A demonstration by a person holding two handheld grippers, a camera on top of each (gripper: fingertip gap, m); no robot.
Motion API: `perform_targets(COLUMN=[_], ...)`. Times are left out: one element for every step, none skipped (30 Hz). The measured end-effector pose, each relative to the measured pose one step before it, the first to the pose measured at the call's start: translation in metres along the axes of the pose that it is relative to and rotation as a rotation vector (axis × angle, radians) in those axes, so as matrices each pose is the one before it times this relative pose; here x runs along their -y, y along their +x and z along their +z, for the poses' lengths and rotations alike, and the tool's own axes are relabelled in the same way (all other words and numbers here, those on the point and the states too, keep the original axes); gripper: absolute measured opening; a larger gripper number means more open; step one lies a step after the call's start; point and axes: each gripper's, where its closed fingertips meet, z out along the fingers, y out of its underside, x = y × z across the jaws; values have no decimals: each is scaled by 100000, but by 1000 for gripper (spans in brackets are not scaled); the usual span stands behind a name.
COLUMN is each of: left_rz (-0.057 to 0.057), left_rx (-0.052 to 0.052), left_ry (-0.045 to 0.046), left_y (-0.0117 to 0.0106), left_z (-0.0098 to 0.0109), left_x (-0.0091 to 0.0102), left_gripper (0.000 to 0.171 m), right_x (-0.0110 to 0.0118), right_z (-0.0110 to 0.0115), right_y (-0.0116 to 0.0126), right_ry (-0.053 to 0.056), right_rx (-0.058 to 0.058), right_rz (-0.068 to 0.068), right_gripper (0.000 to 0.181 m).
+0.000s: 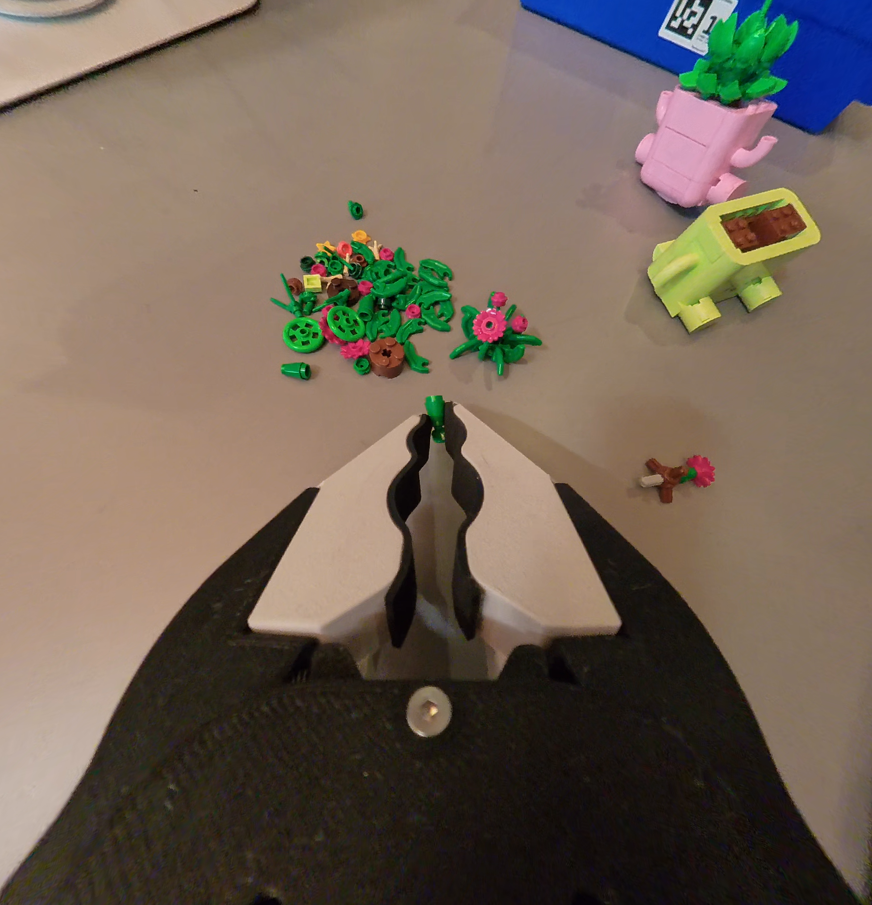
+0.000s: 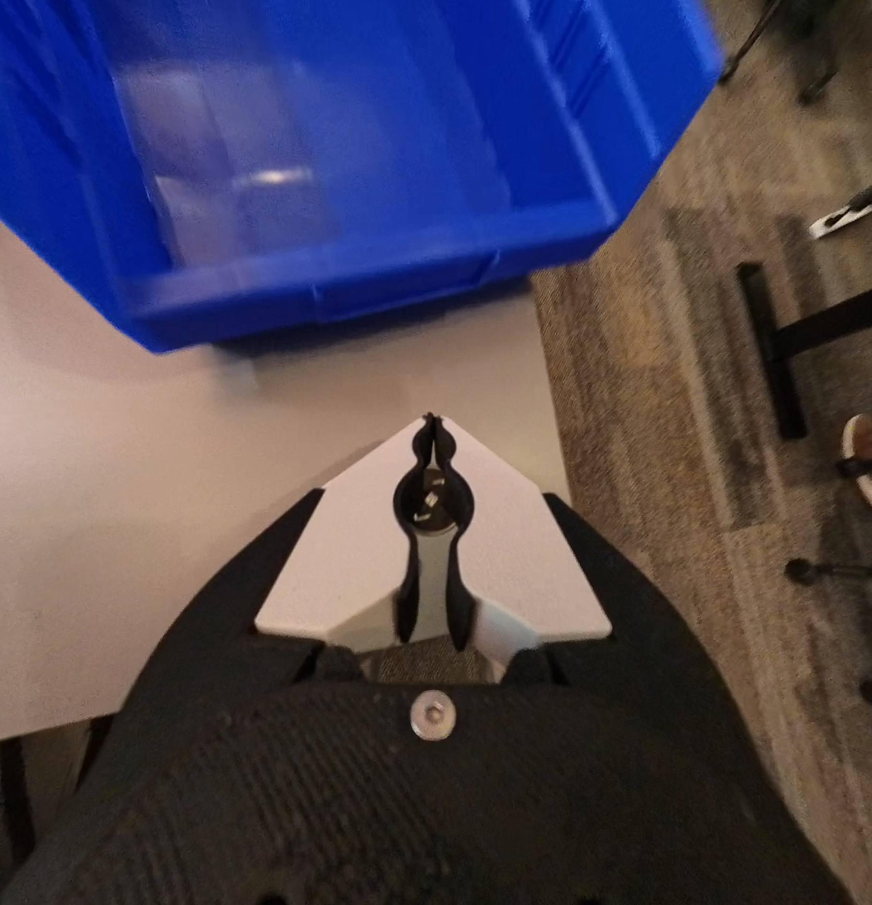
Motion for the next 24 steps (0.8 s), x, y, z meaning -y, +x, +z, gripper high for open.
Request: perform_targets(left_rz=[-1406, -1166, -715, -198, 267, 728, 1147, 1270, 1192, 895, 781, 1036, 1290, 1187, 489, -260, -549, -557, -432, -318, -307, -388, -467, -568], left_rx=[-1005, -648, -269, -121, 34, 293, 738, 1017, 1102, 767, 342, 687, 1199, 1463, 1229, 750, 421, 522, 695, 1136, 1253, 831, 691, 694], left_ry=[-741, -734, -63, 493, 918, 1548, 2256, 2183, 1676, 1147, 1179, 1300, 757, 371, 539, 788, 860, 632, 252, -156, -402, -528, -449, -427], left_y=[-23, -83, -146, -149, -138, -137, -111, -63, -82, -20, 75, 91, 28, 46, -46, 36, 52, 1, -108, -225, -282, -237, -184, -151], left_z=[101, 124, 106, 85, 31, -17, -170, -182, -138, -207, -266, -343, -363, -438, -343, -385, -506, -389, -360, -216, -220, -197, -71, -5], left_x=[-43, 4, 138, 250, 346, 452, 520, 419, 227, 91, 35, -13, -116, -180, -150, -39, -12, -22, -51, -80, -95, -28, 1, 96], left_gripper=[3, 3, 2, 2, 3, 2, 2, 2, 3, 2, 2, 3, 2, 3, 3, 3, 3, 3, 3, 3, 3, 2, 2, 3], right_x=[971, 860, 709, 611, 679, 857, 919, 809, 598, 390, 234, 176, 183, 191, 155, 188, 280, 385, 490, 581, 659, 686, 688, 704], right_z=[-204, -54, 73, 99, 10, -146, -239, -254, -233, -258, -299, -369, -425, -453, -469, -444, -388, -301, -177, -39, 104, 259, 396, 524], right_y=[143, -57, -320, -416, -298, -123, -88, -218, -378, -438, -384, -281, -242, -316, -381, -431, -512, -590, -635, -702, -771, -796, -804, -816], right_ry=[2186, 1428, 632, -29, 690, 2455, 3561, 3429, 2664, 1949, 1547, 1629, 2031, 2103, 1799, 1798, 2187, 2529, 2673, 2752, 2738, 2547, 2339, 2214], right_rx=[-958, 438, 2020, 2474, 1318, -217, -683, 157, 1232, 1557, 1022, 251, -57, 188, 513, 652, 972, 1319, 1415, 1655, 1913, 2058, 2334, 2816], right_rz=[-1374, -522, 181, 133, -655, -1457, -1455, -721, -74, -84, -597, -1047, -1049, -771, -556, -375, -233, -226, -352, -672, -1043, -1388, -1662, -1683], right_gripper=[0, 0, 0, 0, 0, 0, 0, 0, 0, 0, 0, 0, 0, 0, 0, 0, 0, 0, 0, 0, 0, 0, 0, 0])
